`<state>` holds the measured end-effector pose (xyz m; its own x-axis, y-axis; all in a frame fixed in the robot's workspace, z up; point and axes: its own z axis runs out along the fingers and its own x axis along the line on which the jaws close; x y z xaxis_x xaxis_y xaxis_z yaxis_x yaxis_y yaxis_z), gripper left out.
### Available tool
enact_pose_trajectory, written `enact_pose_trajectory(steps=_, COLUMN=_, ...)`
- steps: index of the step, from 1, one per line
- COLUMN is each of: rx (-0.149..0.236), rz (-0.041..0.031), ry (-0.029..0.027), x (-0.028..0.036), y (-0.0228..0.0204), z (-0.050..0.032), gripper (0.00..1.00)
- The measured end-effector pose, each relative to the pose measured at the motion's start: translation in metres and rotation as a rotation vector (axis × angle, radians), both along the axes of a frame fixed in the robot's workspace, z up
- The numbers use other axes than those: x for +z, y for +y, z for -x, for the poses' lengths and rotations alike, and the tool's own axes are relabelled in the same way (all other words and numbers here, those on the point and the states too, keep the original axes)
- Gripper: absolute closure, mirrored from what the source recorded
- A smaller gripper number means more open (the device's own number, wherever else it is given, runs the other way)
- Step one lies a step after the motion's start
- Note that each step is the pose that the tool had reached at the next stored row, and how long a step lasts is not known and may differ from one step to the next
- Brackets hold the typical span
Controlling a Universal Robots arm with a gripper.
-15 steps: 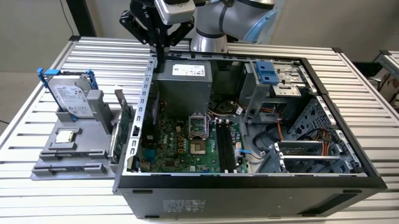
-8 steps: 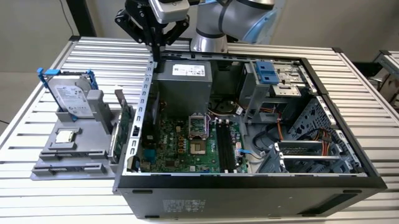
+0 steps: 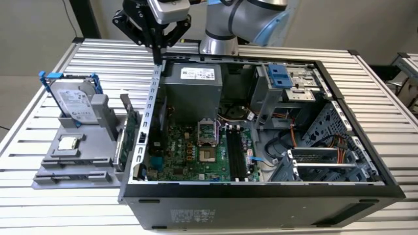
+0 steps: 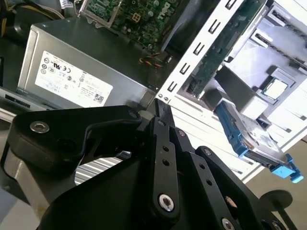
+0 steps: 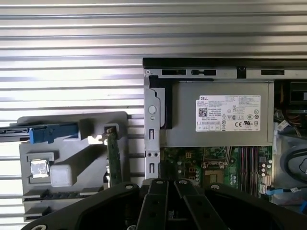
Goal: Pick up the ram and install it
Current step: 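Reach for the ram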
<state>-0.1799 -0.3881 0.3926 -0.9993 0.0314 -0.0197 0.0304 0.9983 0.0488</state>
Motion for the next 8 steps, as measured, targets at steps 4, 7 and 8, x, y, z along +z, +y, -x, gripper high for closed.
enact_pose_trajectory(steps=4, rx=0.007, rz=0.0, ry=0.0, x=0.0, y=0.0002, z=0.0054, gripper=1.0)
enact_pose_trajectory(steps=7, rx=0.012, rz=0.0, ry=0.0, x=-0.0001, y=0.0004, z=0.0092, gripper=1.0)
enact_pose_trajectory(steps=8, rx=0.014, rz=0.0, ry=0.0, x=-0.0001, y=0.0005, z=0.0105, gripper=1.0)
